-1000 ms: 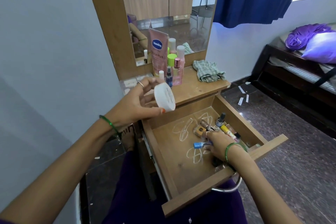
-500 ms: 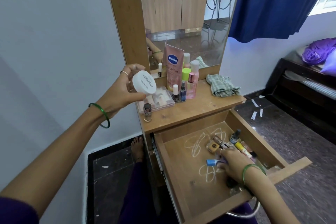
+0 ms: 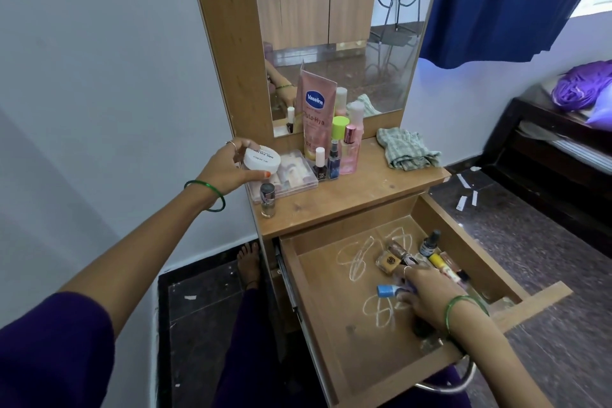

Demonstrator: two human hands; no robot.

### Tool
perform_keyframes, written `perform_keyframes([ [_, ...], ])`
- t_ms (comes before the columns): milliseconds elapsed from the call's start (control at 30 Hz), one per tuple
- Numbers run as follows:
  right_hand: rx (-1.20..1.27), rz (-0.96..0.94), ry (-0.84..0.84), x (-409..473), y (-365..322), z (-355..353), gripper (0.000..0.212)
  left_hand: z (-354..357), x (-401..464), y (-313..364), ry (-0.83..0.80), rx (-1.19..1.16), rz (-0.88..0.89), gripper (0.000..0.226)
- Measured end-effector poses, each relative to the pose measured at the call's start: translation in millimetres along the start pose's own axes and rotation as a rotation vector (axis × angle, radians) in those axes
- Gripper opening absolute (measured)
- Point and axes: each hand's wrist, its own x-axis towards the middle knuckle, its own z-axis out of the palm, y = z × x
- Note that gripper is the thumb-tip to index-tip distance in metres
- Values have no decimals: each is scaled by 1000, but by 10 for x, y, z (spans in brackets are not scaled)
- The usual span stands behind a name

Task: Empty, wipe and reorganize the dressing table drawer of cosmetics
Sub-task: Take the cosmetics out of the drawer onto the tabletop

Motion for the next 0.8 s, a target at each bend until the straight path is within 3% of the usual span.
perform_keyframes([
  [67,-7,-3,-2,-2,0,-2,10,30,15,-77,-27,44,-3,49],
  [167,-28,8,4,11,9,-1,32,47,13,-140,-38,81,9,49],
  [267,-16,25,3,4,7,-6,3,59,3,-182,-45,109,7,50],
  [333,-13,49,-12,15,14,5,16,65,-16,-199,-72,110,0,49],
  [433,10,54,3,15,14,8,13,37,-20,-223,-113,138,-6,49],
  [533,35,70,2,32,40,33,24,-11,-53,-209,-150,177,-45,59],
  [667,60,74,28,17,42,36,23,-32,-166,-44,48,157,-39,54],
  [800,78,8,130,-6,66,36,23,76,-392,299,260,196,93,45],
])
